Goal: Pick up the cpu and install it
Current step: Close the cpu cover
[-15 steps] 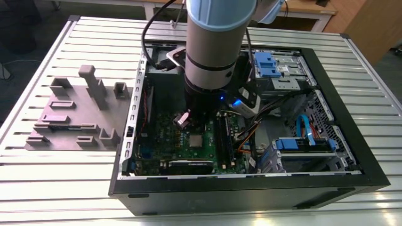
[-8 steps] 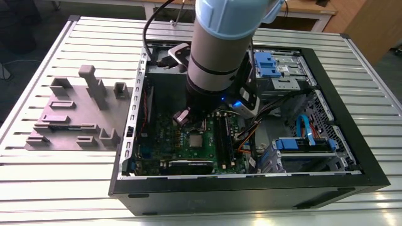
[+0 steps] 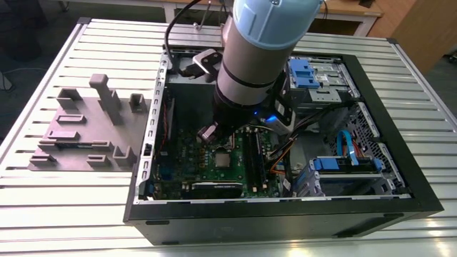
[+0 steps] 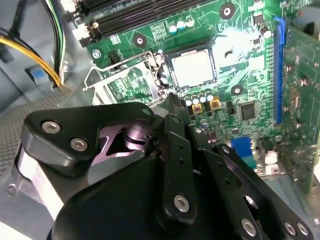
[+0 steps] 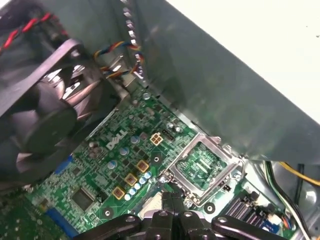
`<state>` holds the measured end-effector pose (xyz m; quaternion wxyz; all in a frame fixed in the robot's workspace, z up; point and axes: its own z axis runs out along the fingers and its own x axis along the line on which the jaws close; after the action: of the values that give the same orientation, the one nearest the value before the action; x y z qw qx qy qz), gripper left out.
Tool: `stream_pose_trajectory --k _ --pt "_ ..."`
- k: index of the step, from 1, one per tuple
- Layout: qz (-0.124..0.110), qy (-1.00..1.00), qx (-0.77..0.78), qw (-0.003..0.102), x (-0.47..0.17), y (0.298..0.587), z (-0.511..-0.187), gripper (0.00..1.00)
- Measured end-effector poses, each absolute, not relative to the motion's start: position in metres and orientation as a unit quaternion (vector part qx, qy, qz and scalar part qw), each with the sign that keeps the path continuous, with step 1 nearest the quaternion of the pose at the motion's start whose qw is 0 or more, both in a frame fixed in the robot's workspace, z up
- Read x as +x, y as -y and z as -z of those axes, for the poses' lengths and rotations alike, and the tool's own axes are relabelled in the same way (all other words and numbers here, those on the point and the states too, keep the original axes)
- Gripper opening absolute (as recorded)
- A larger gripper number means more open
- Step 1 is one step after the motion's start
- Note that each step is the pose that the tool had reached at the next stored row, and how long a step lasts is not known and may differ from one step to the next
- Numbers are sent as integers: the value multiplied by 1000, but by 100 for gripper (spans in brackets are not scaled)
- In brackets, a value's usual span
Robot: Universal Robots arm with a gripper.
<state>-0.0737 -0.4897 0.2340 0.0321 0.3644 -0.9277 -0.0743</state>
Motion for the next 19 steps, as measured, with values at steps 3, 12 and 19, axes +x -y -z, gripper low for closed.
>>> stream_pose_trajectory --k 3,12,19 --pt "73 919 387 34 -74 490 -233 10" --pt "72 917 390 32 -62 489 -232 10" --pt "96 913 395 22 -47 488 -230 10"
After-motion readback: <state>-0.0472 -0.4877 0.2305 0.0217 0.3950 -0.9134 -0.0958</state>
